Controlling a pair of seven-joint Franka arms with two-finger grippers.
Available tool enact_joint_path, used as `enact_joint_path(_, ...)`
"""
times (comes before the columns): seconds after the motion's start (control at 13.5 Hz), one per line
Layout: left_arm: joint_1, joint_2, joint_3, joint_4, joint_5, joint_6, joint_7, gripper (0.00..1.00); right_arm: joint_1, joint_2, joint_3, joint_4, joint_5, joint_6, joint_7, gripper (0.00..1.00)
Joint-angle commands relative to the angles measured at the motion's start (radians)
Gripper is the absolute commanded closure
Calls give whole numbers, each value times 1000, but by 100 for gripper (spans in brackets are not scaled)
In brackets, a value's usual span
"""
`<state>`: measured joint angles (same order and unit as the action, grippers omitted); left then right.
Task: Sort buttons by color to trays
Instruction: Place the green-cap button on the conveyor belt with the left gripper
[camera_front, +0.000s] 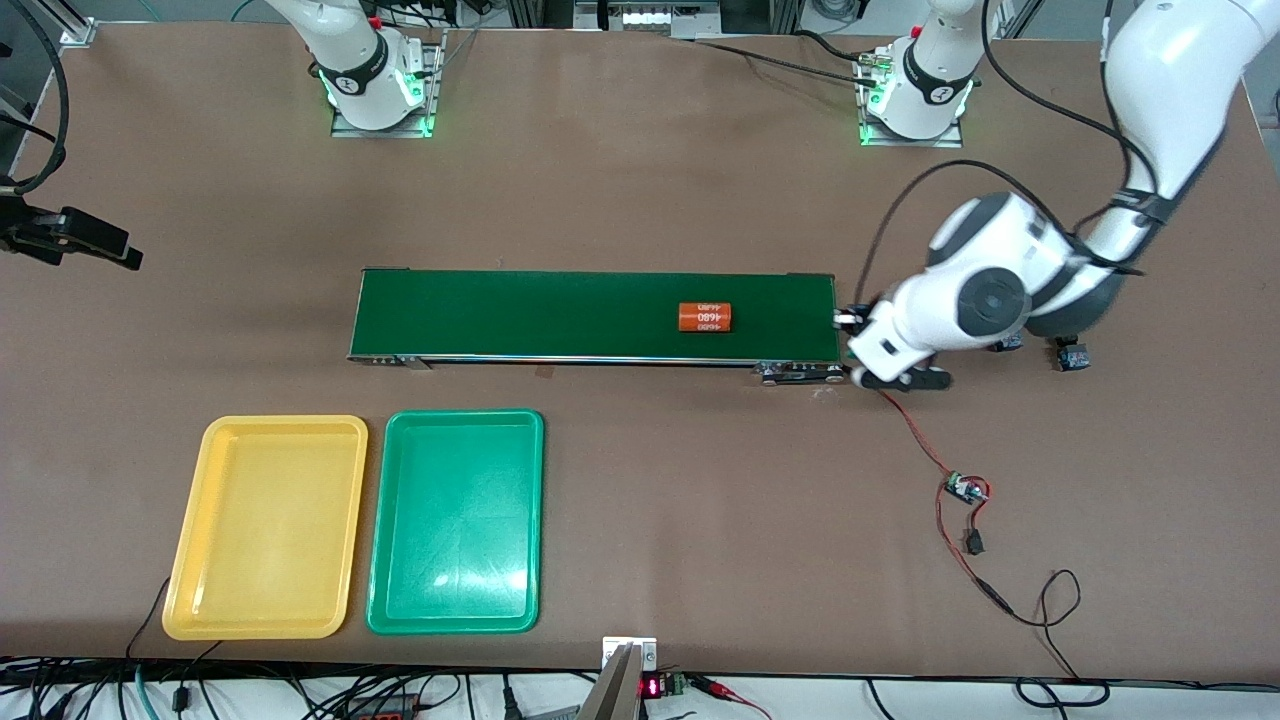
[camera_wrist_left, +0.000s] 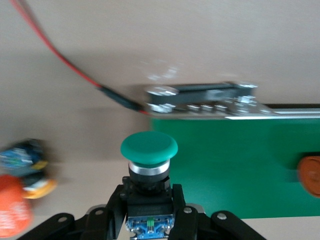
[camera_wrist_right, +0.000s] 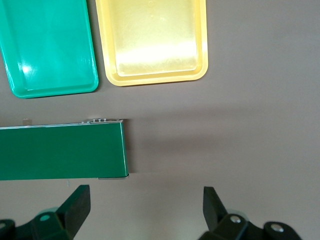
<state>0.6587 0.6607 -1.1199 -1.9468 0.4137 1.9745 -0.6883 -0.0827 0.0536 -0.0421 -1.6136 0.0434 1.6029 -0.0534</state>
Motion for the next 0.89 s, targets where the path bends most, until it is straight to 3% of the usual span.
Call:
enact_joint_path(0.0,-4,-3,-17,-102,16,154,-54,66,0,-11,5,-3,7,6,-8,0)
enact_joint_path(0.15,-10,-3,-17,-142,17,225,-115,58,0,-9,5,-3,7,6,-8,0)
enact_joint_path(0.22,-24,-3,-17,-144,17,224,-123,37,0,-9,5,-3,7,6,-8,0)
enact_joint_path(0.3,-27,-4,-17,-142,19,222,-125,3,0,-9,5,-3,7,6,-8,0)
enact_joint_path(0.52,-10,-18,-24,-83,22,151,-114,0,3,-9,7,-3,10,12,-8,0)
enact_joint_path(0.67,-8,-20,-60,44,27,-65,-103,0,4,-9,8,-2,10,17,-8,0)
enact_joint_path(0.81,-4,-20,-52,152,33,-225,-38,0,4,-11,8,-2,10,15,-8,0)
